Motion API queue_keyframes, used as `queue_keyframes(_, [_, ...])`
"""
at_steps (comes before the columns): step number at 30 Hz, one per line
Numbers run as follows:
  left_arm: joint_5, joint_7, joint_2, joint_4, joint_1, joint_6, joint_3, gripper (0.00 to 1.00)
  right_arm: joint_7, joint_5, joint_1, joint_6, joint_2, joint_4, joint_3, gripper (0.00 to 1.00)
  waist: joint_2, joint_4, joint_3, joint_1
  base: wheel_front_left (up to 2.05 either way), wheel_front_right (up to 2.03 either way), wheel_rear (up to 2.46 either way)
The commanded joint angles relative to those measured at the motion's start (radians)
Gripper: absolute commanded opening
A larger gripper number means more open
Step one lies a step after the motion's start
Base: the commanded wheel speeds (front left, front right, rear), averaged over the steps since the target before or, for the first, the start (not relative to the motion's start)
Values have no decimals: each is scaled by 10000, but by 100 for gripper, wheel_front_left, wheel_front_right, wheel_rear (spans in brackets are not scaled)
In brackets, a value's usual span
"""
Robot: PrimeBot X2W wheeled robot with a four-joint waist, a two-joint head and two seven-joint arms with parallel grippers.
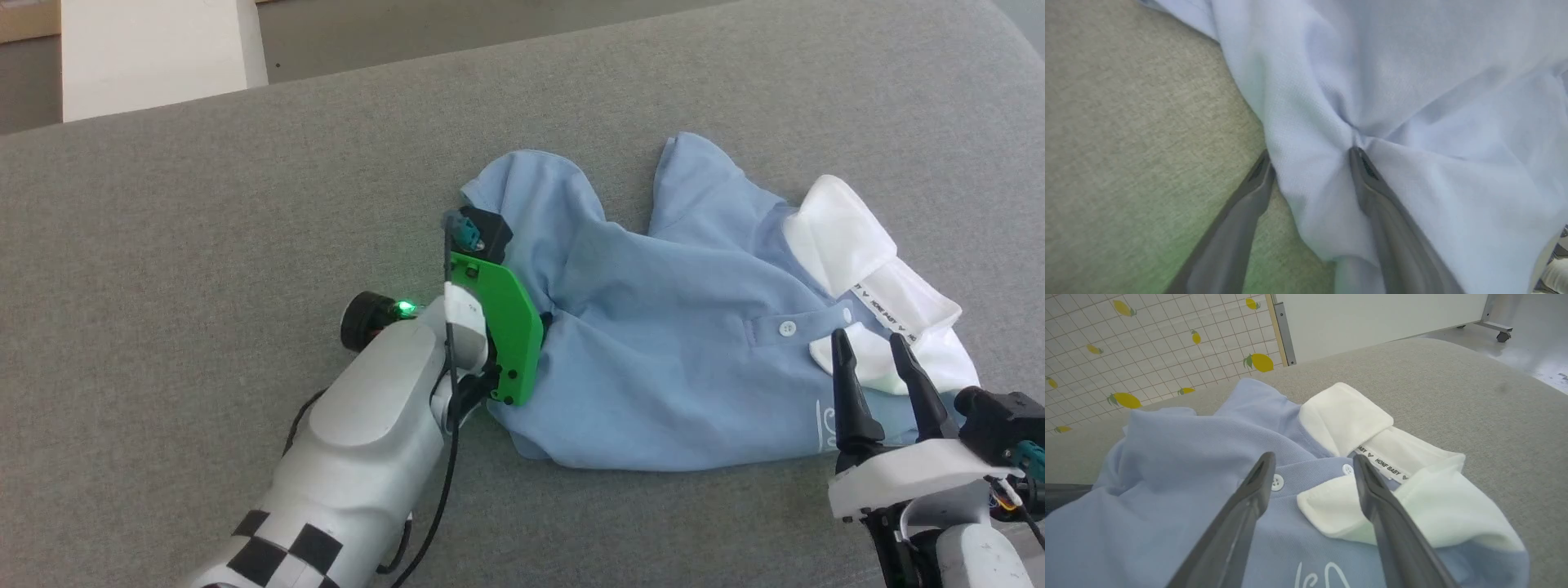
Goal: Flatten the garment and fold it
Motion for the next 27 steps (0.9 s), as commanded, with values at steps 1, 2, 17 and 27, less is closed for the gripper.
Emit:
queue_keyframes(1, [-272, 501, -39, 191, 284, -146, -299, 0, -67, 10, -148, -15, -1, 18, 1, 100, 0, 97, -48, 0, 0, 0, 0])
queue_keyframes(2, [-351, 506, -39, 112, 283, -172, -349, 0, -62, 0, -152, -15, -1, 13, -12, 100, 0, 156, -64, 0, 0, 0, 0])
queue_keyframes(17, [-1022, -2793, 1687, -3038, 3776, 1713, 1535, 0, 273, -290, 216, -15, -1, -350, -518, 100, 0, 1944, -1091, 0, 0, 0, 0])
queue_keyframes(27, [-1469, -1797, 2777, -6750, 6915, 3069, 1884, 100, 587, -325, 329, -15, -1, -673, -549, 100, 0, 2704, -1168, 0, 0, 0, 0])
